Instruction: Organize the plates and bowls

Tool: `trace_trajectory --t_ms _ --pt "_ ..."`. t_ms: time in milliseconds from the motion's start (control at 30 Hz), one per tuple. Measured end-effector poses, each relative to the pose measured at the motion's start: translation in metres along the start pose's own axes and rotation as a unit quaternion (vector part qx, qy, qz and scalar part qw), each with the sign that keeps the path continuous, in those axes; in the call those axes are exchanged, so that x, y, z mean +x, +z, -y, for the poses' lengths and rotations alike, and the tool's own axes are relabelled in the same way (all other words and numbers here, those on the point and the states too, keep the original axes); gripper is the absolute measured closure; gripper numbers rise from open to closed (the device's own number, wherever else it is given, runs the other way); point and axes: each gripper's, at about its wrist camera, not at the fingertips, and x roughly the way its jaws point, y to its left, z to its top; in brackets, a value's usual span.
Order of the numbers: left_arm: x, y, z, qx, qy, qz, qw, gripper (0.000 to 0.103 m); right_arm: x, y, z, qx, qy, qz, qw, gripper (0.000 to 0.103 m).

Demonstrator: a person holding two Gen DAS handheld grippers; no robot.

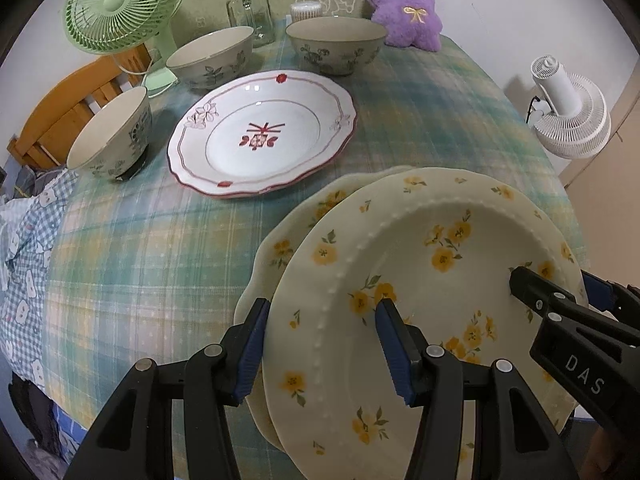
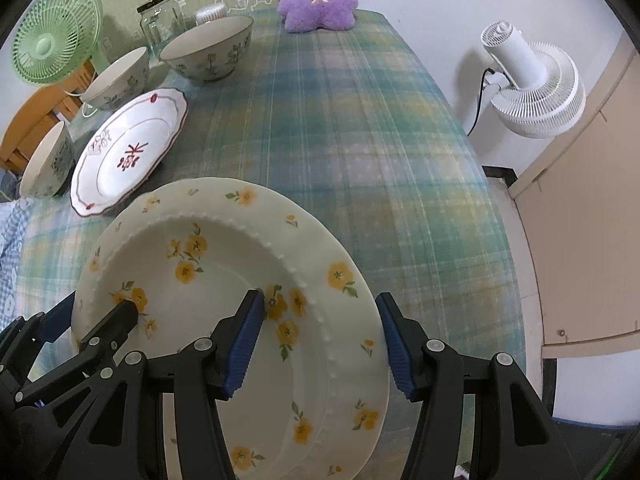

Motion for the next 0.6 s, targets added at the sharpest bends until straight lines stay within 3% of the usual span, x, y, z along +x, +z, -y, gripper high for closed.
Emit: trace_trajectory --t_ms 600 --pt "0.011 0.001 0.012 0.02 0.029 0.019 0.9992 0.044 0.014 -0.001 0.001 0.008 -0.004 -0.005 1.0 0.042"
